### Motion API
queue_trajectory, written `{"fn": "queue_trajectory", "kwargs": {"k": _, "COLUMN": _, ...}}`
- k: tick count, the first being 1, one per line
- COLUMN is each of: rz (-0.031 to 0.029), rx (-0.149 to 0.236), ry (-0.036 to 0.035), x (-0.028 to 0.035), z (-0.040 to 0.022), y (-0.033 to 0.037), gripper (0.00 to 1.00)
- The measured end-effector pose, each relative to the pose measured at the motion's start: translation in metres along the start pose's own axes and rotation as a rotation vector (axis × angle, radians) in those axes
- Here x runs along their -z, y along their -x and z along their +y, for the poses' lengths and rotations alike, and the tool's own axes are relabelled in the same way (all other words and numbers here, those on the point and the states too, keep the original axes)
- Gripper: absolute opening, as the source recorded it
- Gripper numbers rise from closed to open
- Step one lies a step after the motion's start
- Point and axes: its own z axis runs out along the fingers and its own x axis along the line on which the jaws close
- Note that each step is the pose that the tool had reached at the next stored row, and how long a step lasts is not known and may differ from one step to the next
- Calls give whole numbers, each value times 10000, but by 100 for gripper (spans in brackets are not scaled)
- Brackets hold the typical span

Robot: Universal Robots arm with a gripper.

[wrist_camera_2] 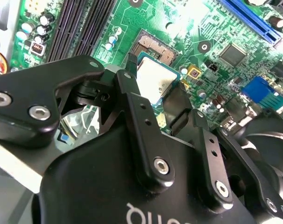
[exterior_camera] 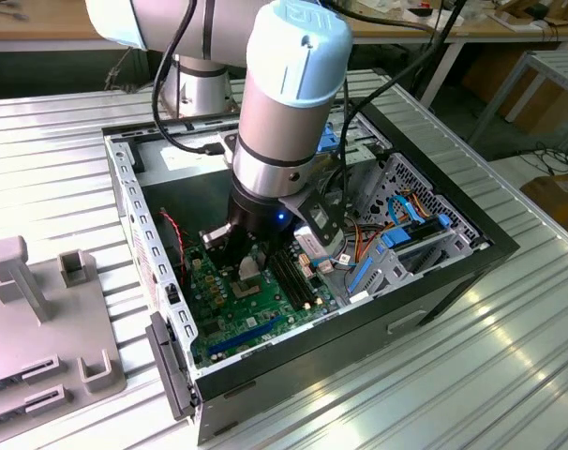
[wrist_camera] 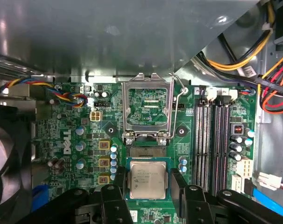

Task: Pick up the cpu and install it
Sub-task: 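Place the cpu into insertion slot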

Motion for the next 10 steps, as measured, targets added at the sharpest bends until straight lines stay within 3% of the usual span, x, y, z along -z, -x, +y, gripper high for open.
{"fn": "queue_trajectory", "kwargs": {"k": 8, "rz": 1, "rx": -299, "ry": -1, "x": -159, "z": 0, "y": 1, "gripper": 47}}
{"fn": "queue_trajectory", "kwargs": {"k": 10, "rz": 24, "rx": -343, "ry": -2, "x": -181, "z": -1, "y": 1, "gripper": 47}}
